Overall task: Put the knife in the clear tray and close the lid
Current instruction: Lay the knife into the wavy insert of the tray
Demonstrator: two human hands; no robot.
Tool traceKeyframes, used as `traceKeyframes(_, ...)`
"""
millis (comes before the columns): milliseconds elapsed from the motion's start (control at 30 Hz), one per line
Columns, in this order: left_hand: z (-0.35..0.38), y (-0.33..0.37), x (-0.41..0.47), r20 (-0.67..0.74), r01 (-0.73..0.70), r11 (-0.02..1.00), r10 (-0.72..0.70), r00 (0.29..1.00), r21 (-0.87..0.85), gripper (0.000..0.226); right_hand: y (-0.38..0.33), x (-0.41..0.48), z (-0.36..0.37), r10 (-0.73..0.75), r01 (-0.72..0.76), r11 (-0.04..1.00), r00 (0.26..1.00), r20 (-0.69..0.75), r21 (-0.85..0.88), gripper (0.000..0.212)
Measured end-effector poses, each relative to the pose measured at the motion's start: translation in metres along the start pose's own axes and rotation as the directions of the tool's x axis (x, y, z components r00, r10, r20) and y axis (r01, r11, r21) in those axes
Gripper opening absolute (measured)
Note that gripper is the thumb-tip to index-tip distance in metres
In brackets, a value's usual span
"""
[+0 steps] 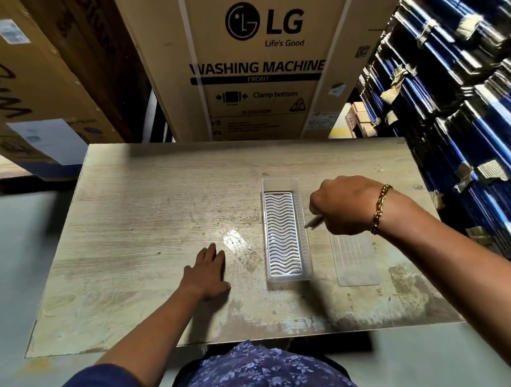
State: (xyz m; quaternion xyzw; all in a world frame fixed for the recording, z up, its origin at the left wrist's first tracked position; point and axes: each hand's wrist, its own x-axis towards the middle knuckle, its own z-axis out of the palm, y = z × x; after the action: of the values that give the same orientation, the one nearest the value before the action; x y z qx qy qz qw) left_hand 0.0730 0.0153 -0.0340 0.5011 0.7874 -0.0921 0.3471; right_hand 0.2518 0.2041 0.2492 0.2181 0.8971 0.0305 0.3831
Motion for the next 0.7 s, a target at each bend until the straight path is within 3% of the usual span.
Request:
traceKeyframes(100,0.001,-0.001,0.001,0.0,0.0,1.0,0.0,1.0,-0.012,0.093,0.01,0.005,0.008,-0.041,0.051,0.986,0.997,-0.064,0.16,0.021)
traceKeyframes(133,0.001,-0.002,0.001,0.001,0.002,1.0,-0.002,1.0,-0.015,0.093,0.018,0.01,0.013,-0.032,0.07,0.948,0.992,-0.124,0.311,0.025)
traceKeyframes(167,0.002,-0.002,0.002,0.005,0.005,1.0,-0.004,1.0,-0.019,0.094,0.026,0.016,0.022,0.006,0.101,0.843,0.98,-0.197,0.529,0.029)
traceKeyframes(200,0.003,-0.002,0.003,0.007,0.007,1.0,-0.007,1.0,-0.024,0.095,0.029,0.021,0.032,0.088,0.149,0.598,0.965,-0.249,0.787,0.033)
traceKeyframes(233,0.004,-0.002,0.003,0.009,0.01,1.0,-0.01,1.0,-0.027,0.096,0.027,0.026,0.043,0.191,0.203,0.214,0.951,-0.245,0.956,0.036)
traceKeyframes(267,0.004,-0.002,0.003,0.008,0.012,1.0,-0.012,1.0,-0.025,0.097,0.022,0.033,0.054,0.278,0.242,-0.182,0.942,-0.186,0.953,0.039)
traceKeyframes(300,0.004,-0.002,0.004,0.007,0.013,1.0,-0.012,1.0,-0.018,0.097,0.015,0.04,0.066,0.329,0.27,-0.48,0.937,-0.113,0.835,0.041)
traceKeyframes(333,0.004,-0.002,0.004,0.008,0.011,1.0,-0.011,1.0,-0.009,0.097,0.005,0.047,0.079,0.353,0.288,-0.673,0.934,-0.047,0.681,0.043)
traceKeyframes(367,0.004,-0.002,0.004,0.01,0.009,1.0,-0.009,1.0,-0.002,0.097,-0.004,0.054,0.09,0.357,0.299,-0.791,0.934,0.005,0.533,0.044)
traceKeyframes(467,0.003,-0.003,0.003,0.016,0.006,1.0,-0.006,1.0,0.012,0.097,-0.022,0.065,0.11,0.338,0.308,-0.913,0.938,0.072,0.269,0.048)
traceKeyframes(633,0.001,-0.002,0.001,0.019,0.005,1.0,-0.005,1.0,0.018,0.097,-0.029,0.074,0.119,0.319,0.288,-0.91,0.946,0.061,0.297,0.054)
traceKeyframes(700,0.001,-0.002,0.001,0.022,0.003,1.0,-0.003,1.0,0.02,0.097,-0.028,0.075,0.119,0.322,0.281,-0.899,0.944,0.071,0.335,0.043)
